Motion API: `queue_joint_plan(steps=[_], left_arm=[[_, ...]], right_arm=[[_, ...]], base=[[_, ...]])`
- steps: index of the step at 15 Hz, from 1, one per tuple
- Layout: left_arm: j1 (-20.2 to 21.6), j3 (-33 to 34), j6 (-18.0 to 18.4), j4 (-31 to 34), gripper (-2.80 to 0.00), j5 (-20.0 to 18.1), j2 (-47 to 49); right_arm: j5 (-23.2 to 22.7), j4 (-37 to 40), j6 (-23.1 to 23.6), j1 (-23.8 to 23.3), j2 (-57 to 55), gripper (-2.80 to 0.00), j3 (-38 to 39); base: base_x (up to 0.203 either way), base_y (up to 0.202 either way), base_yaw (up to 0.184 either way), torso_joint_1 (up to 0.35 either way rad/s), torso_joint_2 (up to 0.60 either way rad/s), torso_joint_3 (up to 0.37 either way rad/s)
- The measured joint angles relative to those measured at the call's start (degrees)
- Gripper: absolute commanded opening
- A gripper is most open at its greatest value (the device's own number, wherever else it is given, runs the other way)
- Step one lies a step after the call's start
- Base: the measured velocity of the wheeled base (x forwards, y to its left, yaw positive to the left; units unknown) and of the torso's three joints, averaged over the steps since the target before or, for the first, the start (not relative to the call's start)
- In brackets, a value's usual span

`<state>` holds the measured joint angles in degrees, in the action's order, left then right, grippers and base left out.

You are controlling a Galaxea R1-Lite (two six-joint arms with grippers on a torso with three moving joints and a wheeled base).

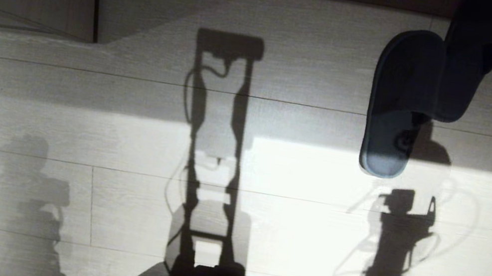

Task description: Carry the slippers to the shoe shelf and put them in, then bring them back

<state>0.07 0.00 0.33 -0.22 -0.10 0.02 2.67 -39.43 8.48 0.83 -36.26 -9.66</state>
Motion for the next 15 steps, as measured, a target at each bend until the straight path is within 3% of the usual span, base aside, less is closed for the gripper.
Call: queue_joint_plan(steps=[4,15], left_arm=[[0.0,0.0,0.0,0.0,-2.80,0.0,0.0],[0.0,0.0,0.0,0.0,-2.80,0.0,0.0]], right_arm=[[-0.1,5.2,0.0,-0.3,8.2,-2.80,4.8],[-2.7,36.1,-3.0,-0.3,32.1,-2.80,9.7]], base=[[0.000,0.000,0.000,0.000,0.00,0.000],[0.000,0.000,0.000,0.000,0.00,0.000]])
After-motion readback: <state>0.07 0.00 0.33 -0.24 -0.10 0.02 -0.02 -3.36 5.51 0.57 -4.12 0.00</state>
